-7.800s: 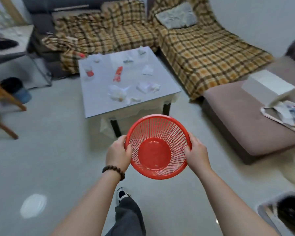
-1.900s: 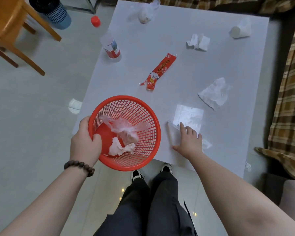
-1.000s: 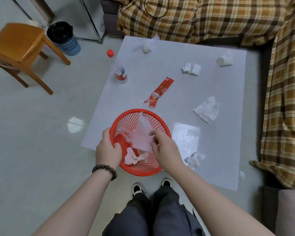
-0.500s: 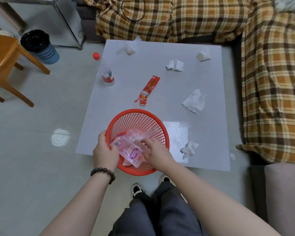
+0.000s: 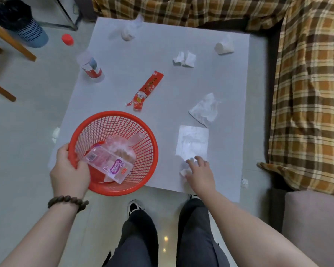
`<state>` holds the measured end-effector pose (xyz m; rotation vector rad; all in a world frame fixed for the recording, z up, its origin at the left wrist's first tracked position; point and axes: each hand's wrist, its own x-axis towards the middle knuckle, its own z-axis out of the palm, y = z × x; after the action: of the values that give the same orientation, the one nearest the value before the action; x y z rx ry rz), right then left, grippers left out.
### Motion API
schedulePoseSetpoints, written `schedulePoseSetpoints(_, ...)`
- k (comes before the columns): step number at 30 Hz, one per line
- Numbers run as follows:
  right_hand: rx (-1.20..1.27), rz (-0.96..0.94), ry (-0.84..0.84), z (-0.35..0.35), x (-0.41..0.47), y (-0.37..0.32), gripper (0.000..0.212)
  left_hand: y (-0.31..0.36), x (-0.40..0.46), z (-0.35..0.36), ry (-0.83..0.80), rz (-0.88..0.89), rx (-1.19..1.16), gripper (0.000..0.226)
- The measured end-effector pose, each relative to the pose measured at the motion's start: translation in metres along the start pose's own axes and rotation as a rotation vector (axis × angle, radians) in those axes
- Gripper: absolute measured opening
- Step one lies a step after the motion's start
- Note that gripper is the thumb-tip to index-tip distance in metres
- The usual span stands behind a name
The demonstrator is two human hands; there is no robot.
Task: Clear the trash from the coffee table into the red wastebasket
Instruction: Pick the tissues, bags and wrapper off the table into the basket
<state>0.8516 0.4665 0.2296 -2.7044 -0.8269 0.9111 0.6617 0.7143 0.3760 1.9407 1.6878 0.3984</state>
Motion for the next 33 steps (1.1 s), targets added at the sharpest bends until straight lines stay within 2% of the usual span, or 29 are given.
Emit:
schedulePoseSetpoints(3, -0.161, -0.117, -0.103, 0.016, 0.017, 0.017, 0.037, 0.002, -0.011, 0.018, 0.064, -0.049, 0.021, 0.045)
schedulePoseSetpoints(6, -0.169, -0.148, -0.118, 0.026, 0.024, 0.03, 0.022, 0.002, -0.018, 0.031, 0.047, -0.071, 0.015, 0.047)
schedulePoseSetpoints(8, -0.102, -0.142, -0.109, 0.027, 0.028, 0.036, 0.019, 0.006, -0.021, 0.039, 0.022, -0.075, 0.022, 0.049)
schedulePoseSetpoints(11, 0.191, -0.01, -0.08, 0.012, 0.027, 0.036, 0.017, 0.02, -0.029, 0.045, 0.04, -0.069, 0.035, 0.047)
schedulePoseSetpoints(13, 0.355, 0.006, 0.017, -0.009, 0.025, 0.032, 0.02, 0.031, -0.037, 0.049, 0.037, -0.053, 0.026, 0.045)
schedulePoseSetpoints(16, 0.54, -0.024, 0.254, -0.055, 0.016, 0.013, 0.026, 0.046, -0.045, 0.052, 0.0, -0.024, 0.025, 0.043)
schedulePoseSetpoints(18, 0.646, -0.08, 0.411, -0.084, 0.008, -0.008, 0.024, 0.055, -0.049, 0.053, -0.031, -0.017, 0.021, 0.044)
schedulePoseSetpoints(20, 0.702, -0.184, 0.477, -0.107, -0.002, -0.034, 0.023, 0.062, -0.054, 0.052, -0.056, -0.013, 0.017, 0.044)
schedulePoseSetpoints(25, 0.608, -0.428, 0.325, -0.119, -0.022, -0.102, 0.028, 0.071, -0.065, 0.047, -0.113, 0.001, -0.03, 0.041)
schedulePoseSetpoints(29, 0.484, -0.508, 0.178, -0.105, -0.025, -0.135, 0.031, 0.072, -0.069, 0.037, -0.132, 0.007, -0.068, 0.042)
schedulePoseSetpoints(33, 0.353, -0.452, -0.02, -0.103, -0.023, -0.144, 0.062, 0.068, -0.065, 0.021, -0.137, 0.017, -0.104, 0.042)
